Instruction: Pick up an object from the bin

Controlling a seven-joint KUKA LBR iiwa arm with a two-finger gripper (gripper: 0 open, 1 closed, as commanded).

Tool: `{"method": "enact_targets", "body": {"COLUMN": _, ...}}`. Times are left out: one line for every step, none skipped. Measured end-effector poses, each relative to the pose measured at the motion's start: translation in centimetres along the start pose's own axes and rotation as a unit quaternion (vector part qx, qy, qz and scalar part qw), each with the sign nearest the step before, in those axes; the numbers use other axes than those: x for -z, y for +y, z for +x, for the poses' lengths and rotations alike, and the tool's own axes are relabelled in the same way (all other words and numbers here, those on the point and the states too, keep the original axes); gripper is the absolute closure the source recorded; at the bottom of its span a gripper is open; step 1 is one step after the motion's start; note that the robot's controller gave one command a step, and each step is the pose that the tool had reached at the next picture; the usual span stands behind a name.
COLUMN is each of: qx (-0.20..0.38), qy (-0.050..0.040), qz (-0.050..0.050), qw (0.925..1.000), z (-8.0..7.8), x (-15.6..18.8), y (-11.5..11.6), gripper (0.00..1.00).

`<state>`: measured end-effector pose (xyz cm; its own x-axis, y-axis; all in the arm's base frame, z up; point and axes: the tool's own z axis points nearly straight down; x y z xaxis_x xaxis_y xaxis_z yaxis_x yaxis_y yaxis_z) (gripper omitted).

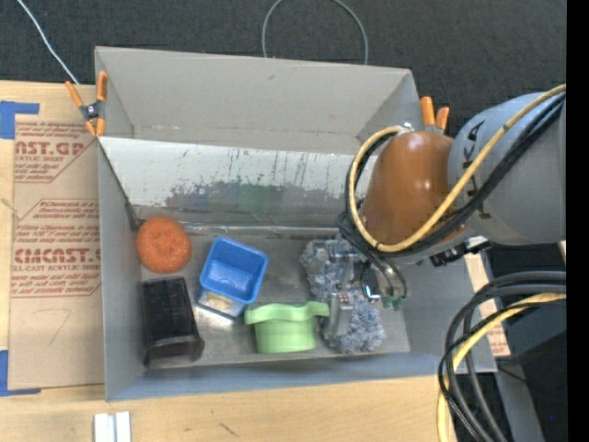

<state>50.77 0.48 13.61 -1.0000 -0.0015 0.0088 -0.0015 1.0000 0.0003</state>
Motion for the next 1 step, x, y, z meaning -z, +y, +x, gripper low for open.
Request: {"method": "enact_targets", "body": {"qx": 0.0, "qy": -0.0036, "qz": 0.0, "qw": 1.0, "z": -0.17, "x": 0.4, "y": 0.01, "gripper": 1.0}}
